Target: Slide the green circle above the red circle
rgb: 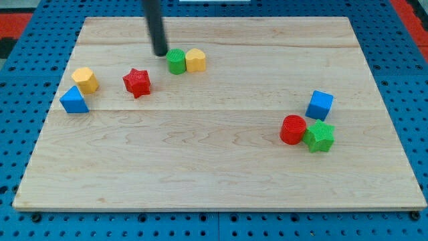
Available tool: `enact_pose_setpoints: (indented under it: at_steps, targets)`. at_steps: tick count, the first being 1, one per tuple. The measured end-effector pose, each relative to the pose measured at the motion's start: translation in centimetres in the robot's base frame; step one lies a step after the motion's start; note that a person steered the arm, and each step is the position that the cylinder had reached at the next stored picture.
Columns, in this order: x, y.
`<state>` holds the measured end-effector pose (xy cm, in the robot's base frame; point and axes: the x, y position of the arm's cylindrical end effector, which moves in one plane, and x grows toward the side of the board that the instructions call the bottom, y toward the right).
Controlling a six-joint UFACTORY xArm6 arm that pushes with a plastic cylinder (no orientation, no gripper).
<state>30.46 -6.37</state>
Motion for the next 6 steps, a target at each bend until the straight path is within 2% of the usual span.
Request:
enact_pose_setpoints:
  at_steps: [1,2,3,4,5,6]
  targets:
    - [5.6,4.2]
    - [4.7,4.2]
    - [3.6,-1.9]
    - [6.7,-2.1]
    - [11.0,3.0]
    - [11.8,12.9]
